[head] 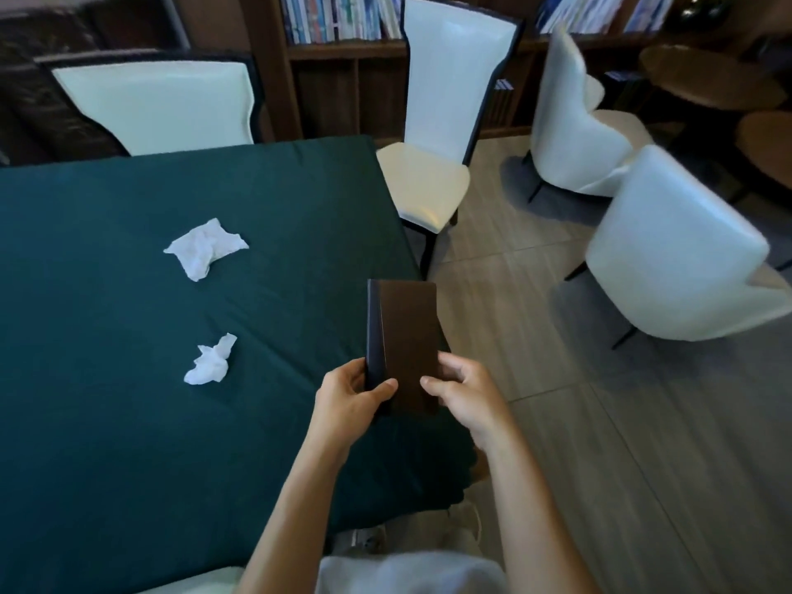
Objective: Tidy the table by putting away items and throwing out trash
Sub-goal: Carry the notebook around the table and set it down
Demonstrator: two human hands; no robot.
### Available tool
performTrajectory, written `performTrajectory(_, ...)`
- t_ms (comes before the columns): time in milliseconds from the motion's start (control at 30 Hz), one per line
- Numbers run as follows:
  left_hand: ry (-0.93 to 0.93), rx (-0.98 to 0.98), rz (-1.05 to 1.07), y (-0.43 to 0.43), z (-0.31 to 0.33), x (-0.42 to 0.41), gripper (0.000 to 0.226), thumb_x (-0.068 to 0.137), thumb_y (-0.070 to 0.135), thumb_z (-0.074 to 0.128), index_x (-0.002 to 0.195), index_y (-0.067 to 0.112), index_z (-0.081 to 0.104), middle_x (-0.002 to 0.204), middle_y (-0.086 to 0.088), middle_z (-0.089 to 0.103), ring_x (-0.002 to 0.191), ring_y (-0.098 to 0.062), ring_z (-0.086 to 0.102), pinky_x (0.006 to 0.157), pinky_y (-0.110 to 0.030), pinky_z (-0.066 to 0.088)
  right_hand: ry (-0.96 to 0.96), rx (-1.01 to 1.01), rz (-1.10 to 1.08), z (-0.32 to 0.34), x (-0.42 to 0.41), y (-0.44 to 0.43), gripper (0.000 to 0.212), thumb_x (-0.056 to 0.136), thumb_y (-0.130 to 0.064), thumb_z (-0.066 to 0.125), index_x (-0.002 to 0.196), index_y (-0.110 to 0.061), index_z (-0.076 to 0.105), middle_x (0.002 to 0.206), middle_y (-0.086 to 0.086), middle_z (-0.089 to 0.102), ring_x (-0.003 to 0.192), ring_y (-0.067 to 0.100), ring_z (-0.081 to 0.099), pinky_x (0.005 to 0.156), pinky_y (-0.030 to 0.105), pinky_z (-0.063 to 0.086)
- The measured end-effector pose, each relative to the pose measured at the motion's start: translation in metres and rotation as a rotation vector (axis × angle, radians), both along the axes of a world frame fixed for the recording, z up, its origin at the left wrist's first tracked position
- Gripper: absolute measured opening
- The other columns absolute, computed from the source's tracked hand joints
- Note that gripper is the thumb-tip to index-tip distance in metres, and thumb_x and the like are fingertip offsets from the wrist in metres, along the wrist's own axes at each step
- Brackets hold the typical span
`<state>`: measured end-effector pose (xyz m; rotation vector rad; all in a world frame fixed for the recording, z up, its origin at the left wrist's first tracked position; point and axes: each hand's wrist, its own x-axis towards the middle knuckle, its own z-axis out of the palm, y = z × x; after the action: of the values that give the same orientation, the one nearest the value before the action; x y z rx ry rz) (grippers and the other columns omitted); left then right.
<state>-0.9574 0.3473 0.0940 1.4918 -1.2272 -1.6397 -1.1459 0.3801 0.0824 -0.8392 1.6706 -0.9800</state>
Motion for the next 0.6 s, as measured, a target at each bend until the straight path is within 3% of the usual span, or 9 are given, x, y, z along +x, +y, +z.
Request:
performTrajectory(33, -0.012, 0.025, 0.016, -0.006, -0.007, -0.001, 0.026, 0.087, 0.018, 0.08, 0.112, 0.024, 0.078, 0.099, 0.006, 0.085, 0.093, -0.015, 0.081, 0.078, -0.032, 0.064, 0.004, 0.024, 0.015, -0.006, -0.002, -0.009, 0.053, 0.089, -0.019, 0.076, 0.139, -0.023, 0.059, 0.109, -0.03, 0.057, 0.109, -0.002, 0.054, 0.09, 0.025, 0.05)
performTrajectory(100, -0.021, 0.084, 0.055, -0.019, -0.021, -0.005, 0.024, 0.089, 0.019, 0.079, 0.113, 0.024, 0.078, 0.096, 0.007, 0.086, 0.09, -0.014, 0.082, 0.073, -0.029, 0.063, 0.004, 0.076, 0.035, -0.018, -0.006, -0.027, 0.036, 0.09, -0.013, 0.075, 0.12, -0.029, 0.067, 0.078, -0.039, 0.069, 0.082, -0.015, 0.067, 0.069, 0.008, 0.053)
performTrajectory(167, -0.035, 0.143, 0.109, -0.031, -0.037, -0.012, 0.023, 0.089, 0.022, 0.078, 0.112, 0.025, 0.077, 0.091, 0.007, 0.086, 0.086, -0.014, 0.081, 0.068, -0.026, 0.061, -0.007, 0.096, 0.048, -0.031, -0.009, -0.045, 0.033, 0.089, -0.009, 0.075, 0.103, -0.039, 0.073, 0.075, -0.034, 0.074, 0.074, -0.015, 0.07, 0.058, 0.007, 0.053)
performTrajectory(233, -0.064, 0.222, 0.177, -0.042, -0.052, -0.021, 0.024, 0.09, 0.025, 0.078, 0.114, 0.025, 0.075, 0.087, 0.005, 0.084, 0.084, -0.013, 0.078, 0.064, -0.025, 0.059, -0.04, 0.137, 0.026, -0.044, -0.011, -0.062, 0.033, 0.088, -0.008, 0.075, 0.104, -0.036, 0.076, 0.087, -0.019, 0.079, 0.078, 0.0, 0.074, 0.067, 0.016, 0.057)
performTrajectory(367, -0.146, 0.358, 0.243, -0.047, -0.082, -0.038, 0.027, 0.09, 0.026, 0.079, 0.115, 0.02, 0.075, 0.08, 0.009, 0.078, 0.071, -0.01, 0.071, 0.052, -0.022, 0.056, -0.106, 0.302, 0.032, -0.071, -0.02, -0.078, 0.036, 0.088, -0.003, 0.073, 0.12, -0.019, 0.07, 0.092, -0.009, 0.073, 0.082, 0.007, 0.067, 0.074, 0.027, 0.058)
performTrajectory(500, -0.235, 0.407, 0.247, -0.04, -0.102, -0.047, 0.031, 0.089, 0.029, 0.079, 0.118, 0.021, 0.075, 0.09, 0.005, 0.08, 0.085, -0.016, 0.075, 0.061, -0.028, 0.058, -0.117, 0.405, 0.065, -0.094, -0.03, -0.077, 0.04, 0.088, 0.0, 0.073, 0.126, -0.012, 0.069, 0.085, -0.01, 0.071, 0.083, 0.014, 0.069, 0.079, 0.034, 0.061)
performTrajectory(600, -0.308, 0.422, 0.235, -0.033, -0.108, -0.05, 0.04, 0.088, 0.032, 0.079, 0.126, 0.02, 0.071, 0.098, 0.002, 0.078, 0.086, -0.016, 0.076, 0.066, -0.03, 0.066, -0.068, 0.429, 0.08, -0.106, -0.034, -0.074, 0.044, 0.085, -0.003, 0.077, 0.128, -0.012, 0.068, 0.081, -0.016, 0.068, 0.08, 0.008, 0.066, 0.072, 0.026, 0.057)
